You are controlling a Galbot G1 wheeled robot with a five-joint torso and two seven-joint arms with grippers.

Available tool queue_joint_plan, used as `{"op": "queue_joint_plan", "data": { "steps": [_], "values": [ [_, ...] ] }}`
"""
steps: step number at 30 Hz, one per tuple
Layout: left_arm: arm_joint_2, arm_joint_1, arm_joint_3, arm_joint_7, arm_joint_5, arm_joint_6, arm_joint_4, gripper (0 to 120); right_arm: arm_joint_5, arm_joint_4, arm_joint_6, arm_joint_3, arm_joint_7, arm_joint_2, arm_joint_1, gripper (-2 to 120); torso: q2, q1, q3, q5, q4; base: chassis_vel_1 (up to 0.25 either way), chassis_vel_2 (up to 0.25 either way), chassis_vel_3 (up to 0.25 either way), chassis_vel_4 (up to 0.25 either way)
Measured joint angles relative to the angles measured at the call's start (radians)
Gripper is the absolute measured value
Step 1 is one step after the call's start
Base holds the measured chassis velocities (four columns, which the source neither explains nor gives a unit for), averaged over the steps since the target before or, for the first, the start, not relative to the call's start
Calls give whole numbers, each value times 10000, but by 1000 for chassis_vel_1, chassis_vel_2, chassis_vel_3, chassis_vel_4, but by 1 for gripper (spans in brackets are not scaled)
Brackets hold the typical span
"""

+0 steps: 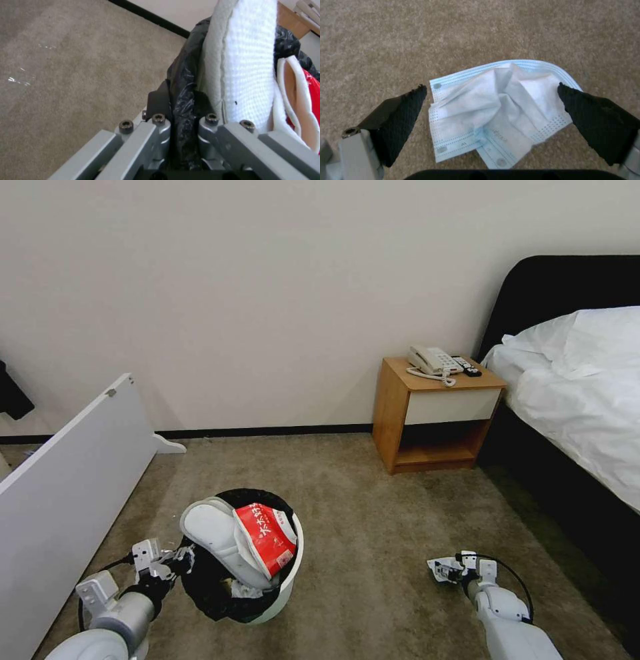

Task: Pick up the trash bin, then pick up the garbage from the floor and place it into the trash bin.

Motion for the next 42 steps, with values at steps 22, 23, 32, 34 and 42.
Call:
{"op": "queue_joint_plan", "data": {
  "steps": [22, 23, 32, 34, 42],
  "values": [
    [-1, 19, -4, 123, 26, -90, 79, 4, -363, -1085, 493, 131, 39, 350, 768, 100, 0, 0, 0, 0, 1, 0, 0, 0, 0],
    [-1, 24, -5, 127, 32, -94, 83, 4, -395, -1170, 524, 169, 57, 369, 802, 100, -1, 0, 0, 0, 2, 0, 0, 0, 0],
    [-10, 30, -1, 148, 63, -122, 100, 4, -545, -1580, 695, 353, 85, 354, 889, 100, 0, 0, 0, 2, 1, 0, 0, 0, 0],
    [-12, 33, 3, 156, 77, -127, 107, 4, -579, -1656, 720, 399, 85, 336, 904, 100, 0, 0, 0, 0, 0, 0, 0, 0, 0],
    [-6, 71, -8, 188, 100, -159, 110, 4, -781, -1997, 900, 533, 99, 322, 1032, 79, 0, 0, 0, 0, 0, 0, 0, 0, 0]
  ]
}}
